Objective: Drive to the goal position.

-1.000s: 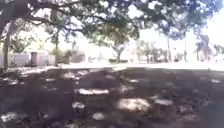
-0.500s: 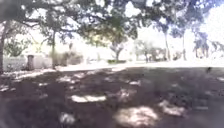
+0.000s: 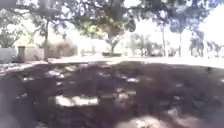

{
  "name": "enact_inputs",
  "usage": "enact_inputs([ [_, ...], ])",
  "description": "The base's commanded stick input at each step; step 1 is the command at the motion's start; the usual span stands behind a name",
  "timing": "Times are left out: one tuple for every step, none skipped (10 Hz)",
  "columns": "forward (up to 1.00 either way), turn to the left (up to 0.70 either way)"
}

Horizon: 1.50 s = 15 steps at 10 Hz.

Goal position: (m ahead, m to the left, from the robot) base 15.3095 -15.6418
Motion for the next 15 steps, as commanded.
enact_inputs([
  [0.70, 0.00],
  [0.70, 0.00],
  [0.70, 0.00],
  [0.70, 0.00],
  [0.70, -0.32],
  [0.70, -0.32],
  [0.70, -0.11],
  [0.70, -0.03],
  [0.70, 0.00],
  [0.70, 0.00],
  [0.70, -0.08],
  [0.70, -0.35],
  [0.70, -0.35],
  [0.70, -0.13],
  [0.70, 0.00],
])
